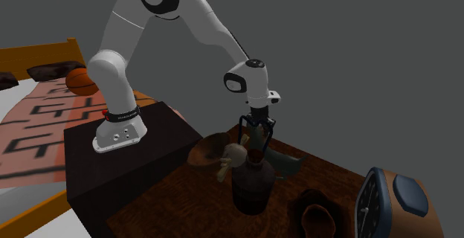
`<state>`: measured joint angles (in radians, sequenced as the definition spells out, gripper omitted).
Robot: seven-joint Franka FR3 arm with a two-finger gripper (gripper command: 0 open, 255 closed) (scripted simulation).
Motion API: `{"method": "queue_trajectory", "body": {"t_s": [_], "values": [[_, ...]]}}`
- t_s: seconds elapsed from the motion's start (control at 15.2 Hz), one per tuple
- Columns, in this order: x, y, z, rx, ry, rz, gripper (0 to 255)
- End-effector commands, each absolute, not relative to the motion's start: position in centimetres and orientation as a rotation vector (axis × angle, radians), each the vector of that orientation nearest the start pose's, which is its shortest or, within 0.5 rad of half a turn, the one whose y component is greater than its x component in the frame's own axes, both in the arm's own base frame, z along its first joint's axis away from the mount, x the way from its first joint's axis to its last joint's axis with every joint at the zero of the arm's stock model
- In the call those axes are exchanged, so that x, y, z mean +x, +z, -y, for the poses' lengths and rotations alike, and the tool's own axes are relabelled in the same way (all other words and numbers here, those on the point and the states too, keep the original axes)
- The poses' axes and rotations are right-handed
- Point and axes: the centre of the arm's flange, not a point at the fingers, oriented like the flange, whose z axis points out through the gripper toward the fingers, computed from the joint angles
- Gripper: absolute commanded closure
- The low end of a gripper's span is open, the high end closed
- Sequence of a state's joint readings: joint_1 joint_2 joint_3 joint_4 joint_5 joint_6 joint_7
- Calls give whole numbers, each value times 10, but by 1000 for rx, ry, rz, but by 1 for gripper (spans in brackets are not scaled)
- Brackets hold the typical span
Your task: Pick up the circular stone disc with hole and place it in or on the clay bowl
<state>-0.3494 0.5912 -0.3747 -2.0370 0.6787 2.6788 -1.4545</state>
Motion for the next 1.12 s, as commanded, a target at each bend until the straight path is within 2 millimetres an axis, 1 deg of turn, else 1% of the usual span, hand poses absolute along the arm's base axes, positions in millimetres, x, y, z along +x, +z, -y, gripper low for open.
{"method": "queue_trajectory", "body": {"t_s": [0.0, 0.33, 1.06], "values": [[438, 176, 411, -3170, -283, 328, 255], [438, 176, 411, -3170, -283, 328, 255], [438, 234, 411, -3170, -283, 328, 255]]}}
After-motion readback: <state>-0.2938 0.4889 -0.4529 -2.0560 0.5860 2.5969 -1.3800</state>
